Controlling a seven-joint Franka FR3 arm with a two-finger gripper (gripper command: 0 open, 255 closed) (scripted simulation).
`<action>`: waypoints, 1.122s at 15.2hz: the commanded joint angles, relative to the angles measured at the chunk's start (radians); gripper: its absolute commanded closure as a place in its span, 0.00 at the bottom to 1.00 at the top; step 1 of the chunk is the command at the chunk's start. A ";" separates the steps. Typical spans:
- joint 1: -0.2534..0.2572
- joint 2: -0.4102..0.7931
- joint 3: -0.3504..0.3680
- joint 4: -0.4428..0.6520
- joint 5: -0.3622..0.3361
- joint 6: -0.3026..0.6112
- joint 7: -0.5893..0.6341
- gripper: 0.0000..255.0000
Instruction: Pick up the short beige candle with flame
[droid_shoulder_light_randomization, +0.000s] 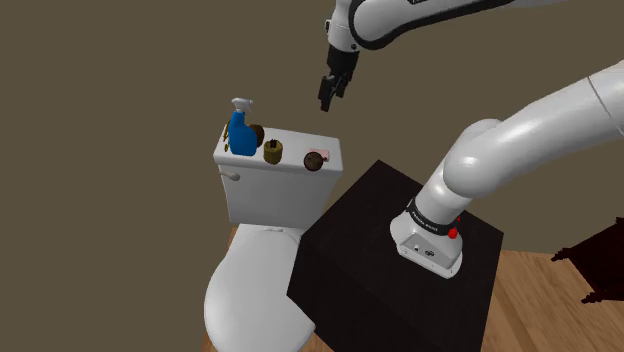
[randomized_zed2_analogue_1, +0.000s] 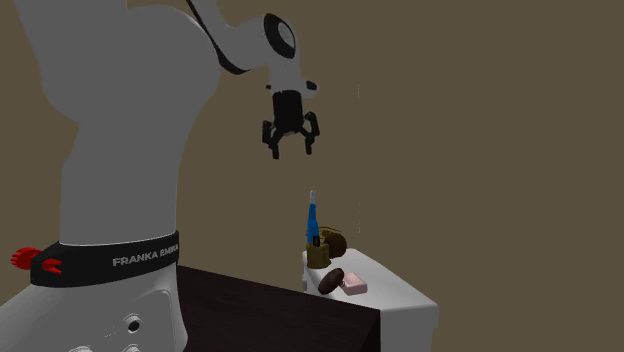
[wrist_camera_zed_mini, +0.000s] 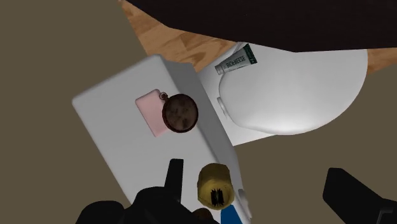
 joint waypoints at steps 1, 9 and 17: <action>-0.004 0.069 0.003 -0.009 -0.009 0.089 0.005 0.00; -0.023 0.385 0.023 0.037 -0.073 0.389 0.055 0.00; -0.022 0.724 0.012 0.188 -0.207 0.603 0.155 0.00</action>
